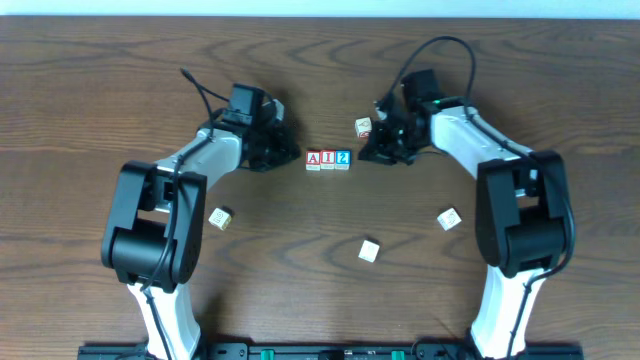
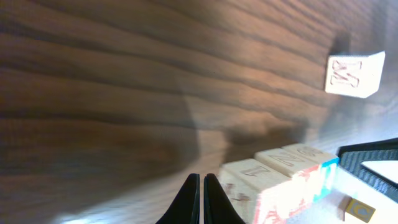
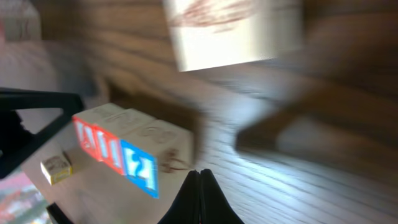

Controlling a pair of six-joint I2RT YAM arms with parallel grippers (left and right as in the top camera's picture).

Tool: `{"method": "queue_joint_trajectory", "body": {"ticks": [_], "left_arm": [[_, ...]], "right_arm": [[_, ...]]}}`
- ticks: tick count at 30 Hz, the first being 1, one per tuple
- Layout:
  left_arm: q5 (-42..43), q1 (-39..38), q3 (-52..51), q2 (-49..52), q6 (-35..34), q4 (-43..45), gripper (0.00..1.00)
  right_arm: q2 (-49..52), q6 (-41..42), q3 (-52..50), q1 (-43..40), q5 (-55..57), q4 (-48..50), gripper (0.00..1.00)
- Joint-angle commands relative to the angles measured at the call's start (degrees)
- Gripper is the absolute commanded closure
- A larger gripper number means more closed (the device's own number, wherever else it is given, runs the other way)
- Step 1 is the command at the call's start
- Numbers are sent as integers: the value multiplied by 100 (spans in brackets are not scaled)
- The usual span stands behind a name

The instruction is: Spell out Ai2

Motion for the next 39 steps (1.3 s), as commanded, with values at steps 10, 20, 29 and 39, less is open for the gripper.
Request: {"method": "queue_joint_trajectory", "body": {"ticks": [10, 20, 29, 39], "left_arm": [[-1056, 223, 474, -2151, 1620, -2218, 94], [-1744, 236, -1145, -6290, 1786, -3333, 94], [-1316, 236, -2391, -8373, 1661, -3862, 91], [-1259, 236, -2393, -8371, 374, -3963, 4]], "right_arm": [[-1617, -638, 382, -186, 1250, -1381, 99], [-5174, -203, -450, 761, 2796, -2424, 98], [-8400, 1147, -3082, 1963, 3294, -2140, 87], [-8852, 1467, -3217, 1985, 3274, -2304, 1]]}}
